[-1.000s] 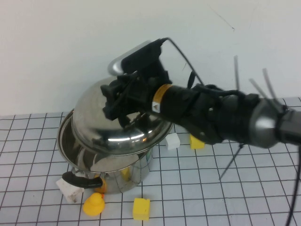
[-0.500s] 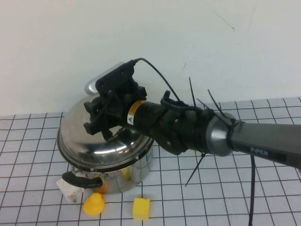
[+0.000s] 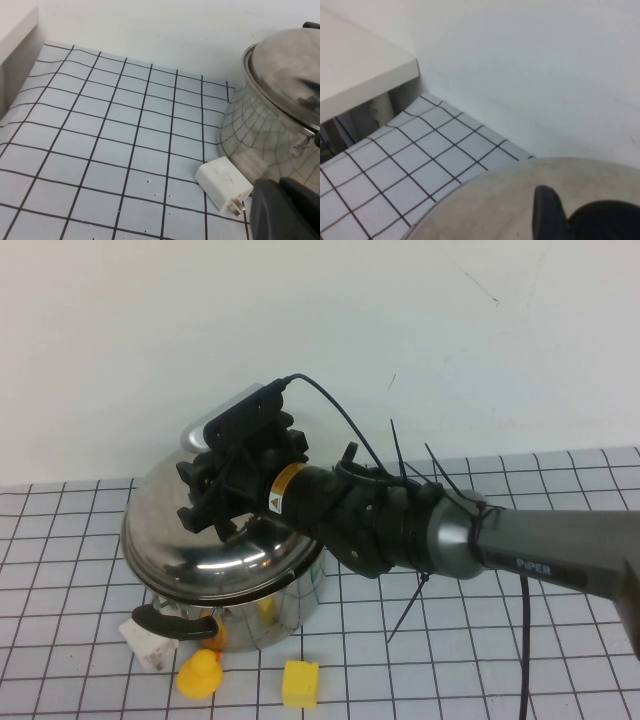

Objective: Cover the pot
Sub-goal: Place the pot lid on the pot

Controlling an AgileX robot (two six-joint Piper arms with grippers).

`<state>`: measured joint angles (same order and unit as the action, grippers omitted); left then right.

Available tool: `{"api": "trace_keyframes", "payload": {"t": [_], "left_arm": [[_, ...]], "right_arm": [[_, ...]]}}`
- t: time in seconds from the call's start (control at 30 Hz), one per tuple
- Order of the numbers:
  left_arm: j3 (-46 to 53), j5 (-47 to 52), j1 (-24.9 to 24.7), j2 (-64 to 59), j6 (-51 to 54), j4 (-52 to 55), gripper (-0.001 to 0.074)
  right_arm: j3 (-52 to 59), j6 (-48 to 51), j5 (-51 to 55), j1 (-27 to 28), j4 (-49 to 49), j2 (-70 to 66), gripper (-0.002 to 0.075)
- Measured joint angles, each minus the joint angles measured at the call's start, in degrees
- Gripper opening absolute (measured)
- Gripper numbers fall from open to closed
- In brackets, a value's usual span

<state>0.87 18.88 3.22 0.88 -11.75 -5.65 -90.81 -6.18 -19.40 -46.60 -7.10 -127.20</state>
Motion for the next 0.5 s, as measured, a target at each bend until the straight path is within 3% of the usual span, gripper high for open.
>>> {"api": "trace_keyframes", "payload": {"t": [0.5], "left_arm": [[0.0,0.0,0.0,0.0,0.0,0.0,-0.0003]], "right_arm": [[-0.1,1.4,-0.3,0.0,0.0,0.0,0.0339]]}}
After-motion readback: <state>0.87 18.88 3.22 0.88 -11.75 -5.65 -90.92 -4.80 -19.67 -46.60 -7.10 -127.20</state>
